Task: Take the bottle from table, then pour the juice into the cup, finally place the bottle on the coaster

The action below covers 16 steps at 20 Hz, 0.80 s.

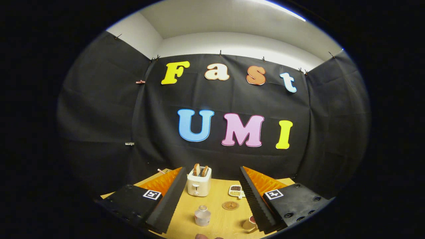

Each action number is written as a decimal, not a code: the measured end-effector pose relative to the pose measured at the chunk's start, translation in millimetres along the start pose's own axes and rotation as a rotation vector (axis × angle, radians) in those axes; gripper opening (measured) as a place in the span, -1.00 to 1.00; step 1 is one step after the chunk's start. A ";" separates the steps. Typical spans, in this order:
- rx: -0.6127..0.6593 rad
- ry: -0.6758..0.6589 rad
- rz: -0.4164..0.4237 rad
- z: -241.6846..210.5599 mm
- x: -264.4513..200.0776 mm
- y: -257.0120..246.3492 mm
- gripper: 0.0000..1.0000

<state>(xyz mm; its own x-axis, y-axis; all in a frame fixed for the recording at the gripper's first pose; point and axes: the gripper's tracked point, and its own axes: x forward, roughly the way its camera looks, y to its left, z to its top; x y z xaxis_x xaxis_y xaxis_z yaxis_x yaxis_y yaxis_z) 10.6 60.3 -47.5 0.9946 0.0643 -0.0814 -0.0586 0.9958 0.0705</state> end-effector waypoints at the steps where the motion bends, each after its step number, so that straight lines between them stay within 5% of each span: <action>1: 0.009 0.008 -0.004 -7.6 0.1 0.4 0.93; 16: 0.007 0.076 -0.128 -156.5 26.1 33.8 0.93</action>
<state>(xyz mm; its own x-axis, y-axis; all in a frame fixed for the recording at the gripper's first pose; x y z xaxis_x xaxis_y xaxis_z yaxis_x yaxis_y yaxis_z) 21.1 105.9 -202.8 0.9846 -0.0585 -0.1649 0.0694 0.9957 0.0616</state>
